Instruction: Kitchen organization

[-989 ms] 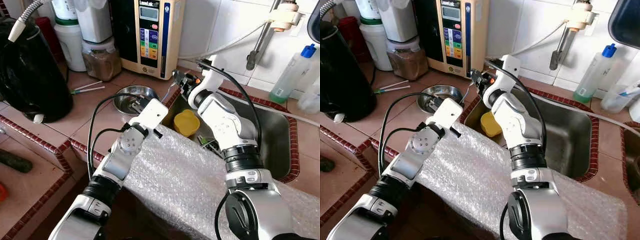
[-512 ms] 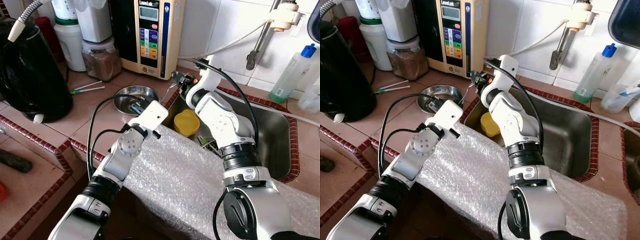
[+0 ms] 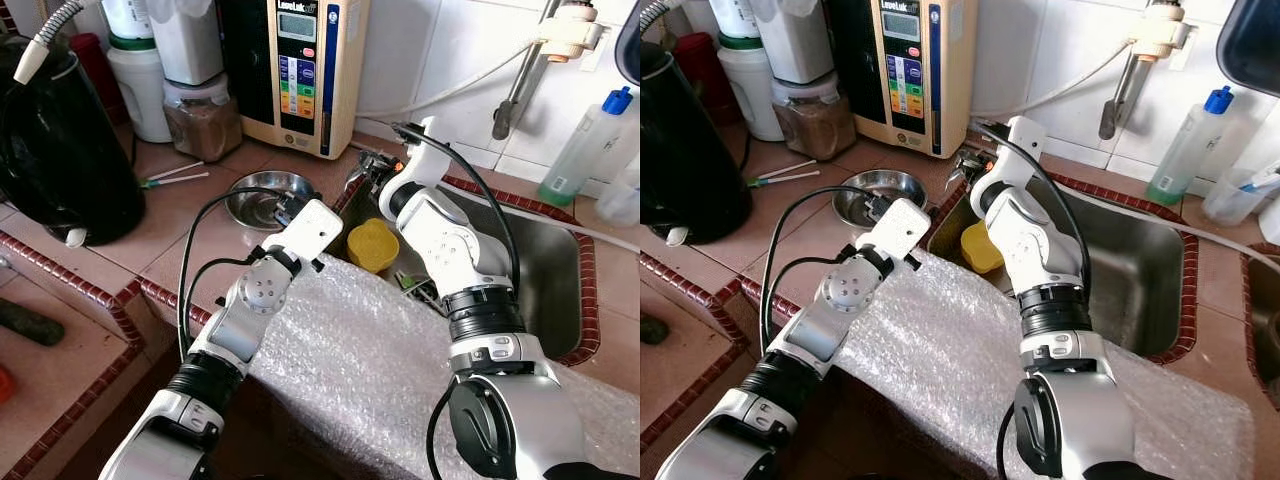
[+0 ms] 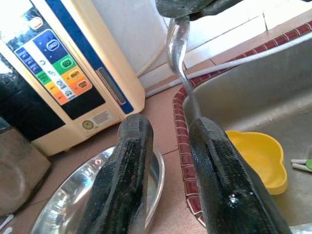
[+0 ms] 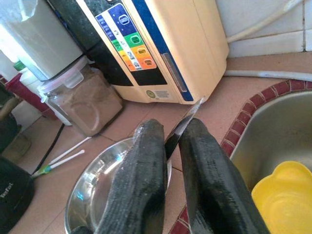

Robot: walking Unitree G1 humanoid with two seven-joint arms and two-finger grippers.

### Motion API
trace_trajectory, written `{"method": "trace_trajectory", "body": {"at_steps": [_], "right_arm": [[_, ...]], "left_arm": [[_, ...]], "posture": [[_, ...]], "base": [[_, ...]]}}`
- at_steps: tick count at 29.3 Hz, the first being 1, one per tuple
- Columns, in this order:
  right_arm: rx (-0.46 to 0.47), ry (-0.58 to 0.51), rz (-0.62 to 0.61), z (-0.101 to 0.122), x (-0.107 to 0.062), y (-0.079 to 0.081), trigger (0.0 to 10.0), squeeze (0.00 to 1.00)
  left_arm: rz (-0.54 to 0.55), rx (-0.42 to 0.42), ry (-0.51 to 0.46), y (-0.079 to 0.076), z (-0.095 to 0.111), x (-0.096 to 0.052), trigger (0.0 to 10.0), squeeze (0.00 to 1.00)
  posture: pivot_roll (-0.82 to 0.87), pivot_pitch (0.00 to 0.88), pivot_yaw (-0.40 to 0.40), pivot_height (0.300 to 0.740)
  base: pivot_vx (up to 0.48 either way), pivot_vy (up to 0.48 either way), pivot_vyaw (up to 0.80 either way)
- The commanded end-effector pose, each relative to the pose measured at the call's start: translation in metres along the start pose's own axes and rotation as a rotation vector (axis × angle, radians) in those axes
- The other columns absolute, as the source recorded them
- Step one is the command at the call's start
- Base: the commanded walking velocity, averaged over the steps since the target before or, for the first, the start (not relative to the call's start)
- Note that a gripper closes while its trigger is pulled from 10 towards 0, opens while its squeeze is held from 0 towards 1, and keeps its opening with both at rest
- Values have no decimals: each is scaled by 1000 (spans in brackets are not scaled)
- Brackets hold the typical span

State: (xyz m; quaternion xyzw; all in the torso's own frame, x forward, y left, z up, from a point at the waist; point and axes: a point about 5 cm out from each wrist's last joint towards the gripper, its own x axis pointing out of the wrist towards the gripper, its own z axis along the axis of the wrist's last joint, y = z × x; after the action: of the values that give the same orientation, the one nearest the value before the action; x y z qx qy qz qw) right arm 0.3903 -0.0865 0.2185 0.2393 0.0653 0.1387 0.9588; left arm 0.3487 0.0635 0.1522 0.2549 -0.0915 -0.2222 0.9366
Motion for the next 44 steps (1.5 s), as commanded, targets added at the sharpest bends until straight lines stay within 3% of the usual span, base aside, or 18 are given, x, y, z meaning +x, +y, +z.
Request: {"method": "trace_trajectory", "body": {"at_steps": [1,6,14,21,26,27,28,29,30,31,37,44], "right_arm": [[4,-11,-25,2,-1,-6,0,0],[5,-37,-44,5,-1,-10,0,0],[-61,-108,-83,15,-3,-19,0,0],[-82,-165,-142,22,-5,-32,0,0],[-89,-190,-163,23,-7,-40,0,0],[-104,-190,-161,22,-8,-41,0,0],[-112,-189,-158,22,-8,-41,0,0],[-118,-189,-160,20,-9,-43,0,0],[-118,-190,-162,20,-9,-43,0,0],[-123,-184,-167,17,-10,-46,0,0],[-169,-163,-196,8,-13,-57,0,0],[-340,-175,-237,7,-16,-73,0,0]], "left_arm": [[4,-4,-40,2,8,2,10000,1000],[11,-67,-45,3,11,3,10000,1000],[-11,-280,-71,6,20,1,10000,1000],[-42,-322,-73,5,24,-1,10000,1000],[-121,-375,-74,-6,27,-5,10000,980],[-128,-371,-87,-7,29,-6,10000,820],[-124,-362,-89,-6,30,-7,10000,820],[-99,-346,-105,-4,32,-8,10000,329],[-94,-345,-108,-3,33,-9,10000,329],[-69,-345,-123,1,35,-11,10000,0],[-5,-328,-143,10,38,-19,10000,0],[-17,-340,-99,7,32,-22,10000,0]], "posture": [[92,0,0,740],[93,0,-2,740],[102,0,-4,740],[102,0,-1,740],[102,0,-1,740],[103,0,-2,740],[103,0,-2,740],[106,0,-2,740],[106,0,-2,740],[105,0,-2,740],[109,0,-4,740],[112,0,-8,740]], "base": [[0,0,0],[0,0,0],[0,0,0],[0,0,0],[0,0,0],[0,0,0],[0,0,0],[0,0,0],[0,0,0],[0,0,0],[0,0,0],[0,0,0]]}}
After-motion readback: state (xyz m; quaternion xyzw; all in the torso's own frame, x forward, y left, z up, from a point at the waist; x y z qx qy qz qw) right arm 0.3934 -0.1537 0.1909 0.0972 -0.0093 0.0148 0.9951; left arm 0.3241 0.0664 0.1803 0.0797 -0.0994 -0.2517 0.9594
